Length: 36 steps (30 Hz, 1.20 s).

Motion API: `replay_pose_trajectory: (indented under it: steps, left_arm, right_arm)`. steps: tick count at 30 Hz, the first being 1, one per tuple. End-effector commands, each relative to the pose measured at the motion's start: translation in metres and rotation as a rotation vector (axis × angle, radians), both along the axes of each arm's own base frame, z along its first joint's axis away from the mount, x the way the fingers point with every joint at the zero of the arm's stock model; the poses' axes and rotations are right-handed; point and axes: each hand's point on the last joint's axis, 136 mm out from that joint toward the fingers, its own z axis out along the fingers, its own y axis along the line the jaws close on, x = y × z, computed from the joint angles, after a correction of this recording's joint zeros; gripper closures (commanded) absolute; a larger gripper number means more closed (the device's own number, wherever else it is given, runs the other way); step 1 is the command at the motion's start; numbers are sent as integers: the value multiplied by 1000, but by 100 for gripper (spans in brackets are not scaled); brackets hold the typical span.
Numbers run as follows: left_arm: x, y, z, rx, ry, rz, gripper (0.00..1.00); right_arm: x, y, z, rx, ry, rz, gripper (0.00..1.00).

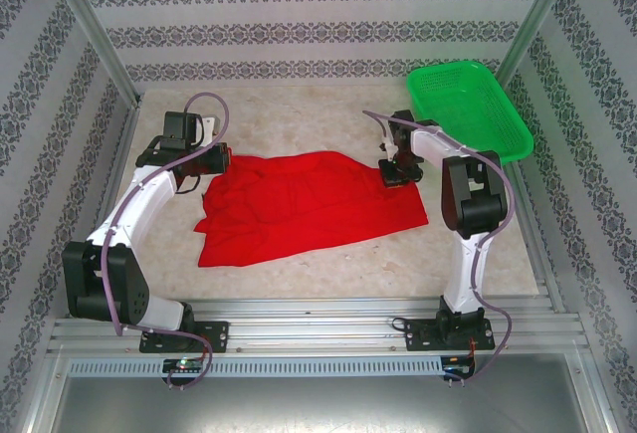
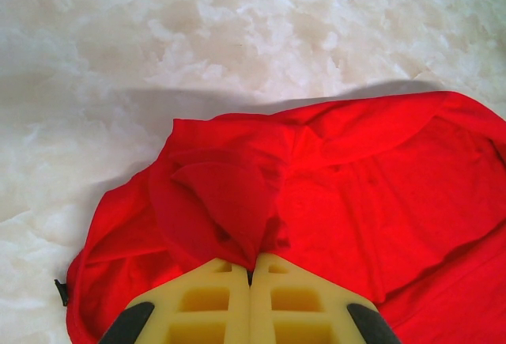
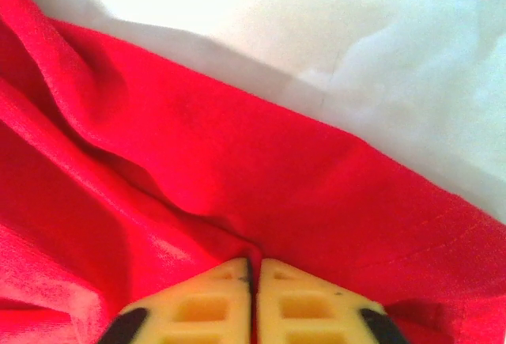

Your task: Fold and stack the t-shirts

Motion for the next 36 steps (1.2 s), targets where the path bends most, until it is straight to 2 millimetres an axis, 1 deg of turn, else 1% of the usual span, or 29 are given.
replay_pose_trajectory:
  steps: [1,4,8,10,13,17,21,24,30,33,36]
  left_arm:
    - [5,1,24,16,-76,-11,100]
    - [10,1,38,15,-104,-7,100]
    - [20,6,60,17,-150,13,100]
    - [25,8,69,21,-176,19,100]
    - [31,12,78,33,-201,25,100]
    - [37,18,88,49,-223,29,100]
    - [42,28,101,65,-257,48,100]
    - [47,33,111,70,-281,56,100]
    - [58,33,122,66,-321,40,100]
    - [62,32,126,65,-339,30,100]
    - [65,33,129,74,-347,33,100]
  right_arm:
    - [9,4,7,0,-27,9,99]
    - [26,5,31,12,-112,0,100]
    - [53,-5,68,17,-219,-45,100]
    - [65,-11,81,31,-249,-71,100]
    - [80,-18,96,35,-290,-90,100]
    - [96,-26,109,13,-325,-92,100]
    - [115,-43,125,-2,-377,-124,100]
    - [129,-51,136,-10,-421,-148,100]
    - [151,-52,147,-21,-480,-143,100]
    - [159,-52,151,-23,-503,-128,100]
    - [161,-52,155,-29,-515,-119,100]
